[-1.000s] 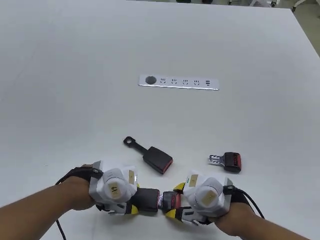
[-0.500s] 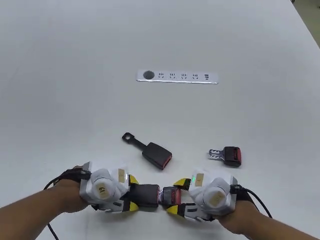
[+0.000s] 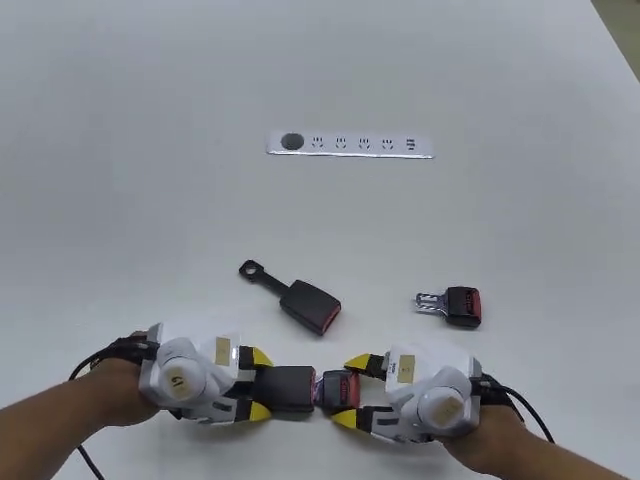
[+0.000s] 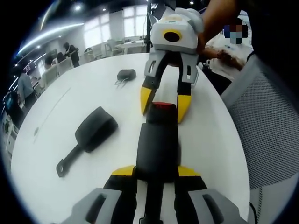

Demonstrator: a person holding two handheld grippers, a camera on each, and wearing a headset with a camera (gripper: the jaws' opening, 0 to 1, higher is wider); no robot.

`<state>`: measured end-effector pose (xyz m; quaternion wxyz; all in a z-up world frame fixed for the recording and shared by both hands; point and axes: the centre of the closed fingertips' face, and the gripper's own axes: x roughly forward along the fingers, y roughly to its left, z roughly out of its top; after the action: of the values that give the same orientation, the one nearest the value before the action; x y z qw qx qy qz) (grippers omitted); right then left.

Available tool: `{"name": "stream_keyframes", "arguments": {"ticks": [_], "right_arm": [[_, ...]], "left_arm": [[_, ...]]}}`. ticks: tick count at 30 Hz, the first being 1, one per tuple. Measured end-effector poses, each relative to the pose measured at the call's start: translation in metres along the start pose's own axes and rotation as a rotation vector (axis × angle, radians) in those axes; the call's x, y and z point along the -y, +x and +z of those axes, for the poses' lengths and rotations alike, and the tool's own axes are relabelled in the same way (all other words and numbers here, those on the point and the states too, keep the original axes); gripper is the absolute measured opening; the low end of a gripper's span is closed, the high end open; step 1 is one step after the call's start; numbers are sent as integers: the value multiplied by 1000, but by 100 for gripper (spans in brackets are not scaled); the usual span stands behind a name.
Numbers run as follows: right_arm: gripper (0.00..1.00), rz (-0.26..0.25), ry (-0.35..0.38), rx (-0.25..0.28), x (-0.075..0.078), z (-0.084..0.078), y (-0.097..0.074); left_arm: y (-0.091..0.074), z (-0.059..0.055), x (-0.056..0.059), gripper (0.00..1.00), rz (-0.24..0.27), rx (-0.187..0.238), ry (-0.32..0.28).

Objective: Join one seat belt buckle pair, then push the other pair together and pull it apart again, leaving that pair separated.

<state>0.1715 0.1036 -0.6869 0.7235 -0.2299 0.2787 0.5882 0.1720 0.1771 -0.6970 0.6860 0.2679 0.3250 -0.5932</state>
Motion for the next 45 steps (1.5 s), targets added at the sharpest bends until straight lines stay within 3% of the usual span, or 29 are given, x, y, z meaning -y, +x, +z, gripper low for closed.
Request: {"name": "stream_keyframes", "arguments": {"ticks": [15, 27, 31, 37, 39, 41, 44, 45], "right_arm": [[31, 13, 48, 41, -2, 3, -4], [33, 8, 24, 50, -1, 2, -3], [33, 3, 25, 29, -2, 2, -3], [35, -15, 27, -20, -2, 4, -2], [36, -40, 30, -32, 0, 5, -4], [44, -63, 64, 17, 3, 12, -6], [67, -90, 91, 56, 8, 16, -11], [68, -104, 87, 57, 7, 18, -17]], "left_arm": [[-2, 5, 1, 30, -31, 19, 12], [-2, 5, 0, 31, -27, 18, 18], [0, 4, -1, 32, -30, -34, 39], [1, 5, 1, 33, -13, -76, 34], [0, 7, -2, 35, 20, -100, 123], [-2, 10, 0, 41, 47, -105, 135], [-9, 25, 5, 58, 55, -53, 69], [-11, 28, 3, 64, 71, -46, 68]]}}
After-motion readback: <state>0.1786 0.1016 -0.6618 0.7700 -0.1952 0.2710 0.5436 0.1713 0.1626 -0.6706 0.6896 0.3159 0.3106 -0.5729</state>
